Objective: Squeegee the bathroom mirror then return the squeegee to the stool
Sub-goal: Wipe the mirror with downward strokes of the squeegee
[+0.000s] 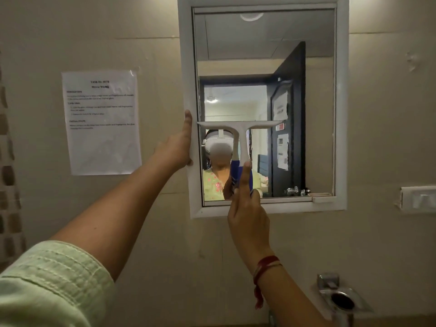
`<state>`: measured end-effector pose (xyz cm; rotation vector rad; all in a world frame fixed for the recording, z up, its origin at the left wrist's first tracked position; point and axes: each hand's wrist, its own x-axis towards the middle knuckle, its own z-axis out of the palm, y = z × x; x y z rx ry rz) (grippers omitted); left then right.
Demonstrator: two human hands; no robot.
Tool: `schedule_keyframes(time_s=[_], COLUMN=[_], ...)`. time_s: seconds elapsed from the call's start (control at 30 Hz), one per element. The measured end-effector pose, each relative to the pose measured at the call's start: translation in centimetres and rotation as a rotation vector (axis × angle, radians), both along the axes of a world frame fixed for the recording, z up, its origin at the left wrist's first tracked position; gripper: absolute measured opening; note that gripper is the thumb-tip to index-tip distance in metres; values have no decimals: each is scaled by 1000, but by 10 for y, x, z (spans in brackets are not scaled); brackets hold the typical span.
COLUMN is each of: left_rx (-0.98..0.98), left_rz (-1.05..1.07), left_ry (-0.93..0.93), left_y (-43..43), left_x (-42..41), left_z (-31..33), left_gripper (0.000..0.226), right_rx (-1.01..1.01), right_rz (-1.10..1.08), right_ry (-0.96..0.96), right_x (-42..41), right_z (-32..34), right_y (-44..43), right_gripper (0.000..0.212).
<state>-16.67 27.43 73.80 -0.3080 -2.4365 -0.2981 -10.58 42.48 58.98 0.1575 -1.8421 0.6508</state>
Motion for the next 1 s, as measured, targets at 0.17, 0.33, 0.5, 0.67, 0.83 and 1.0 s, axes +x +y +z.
schedule_keyframes(time_s=[0.17, 0.33, 0.5, 0.67, 0.83, 1.0], left_rx=[-6, -10, 10, 23, 54, 68], left_rz=[20, 17, 31, 39, 18, -11], left_ry=[13, 6, -1, -15, -35, -41], left_y=[1, 1, 2, 3, 4, 4], left_x=[2, 2, 0, -2, 0, 3], left_z=[-1, 0, -2, -2, -1, -1], left_gripper=[122, 123, 126, 127, 123, 123], right_rx=[-17, -36, -47, -55, -67, -91], right_rz=[47, 103, 127, 122, 126, 153], right_ry=[-15, -23, -33, -66, -125, -143], right_x=[7, 14, 22, 28, 34, 38], right_z=[-21, -41, -55, -66, -83, -96], right_y=[-1, 0, 2, 3, 1, 4], right_gripper=[73, 73, 59, 58, 63, 66])
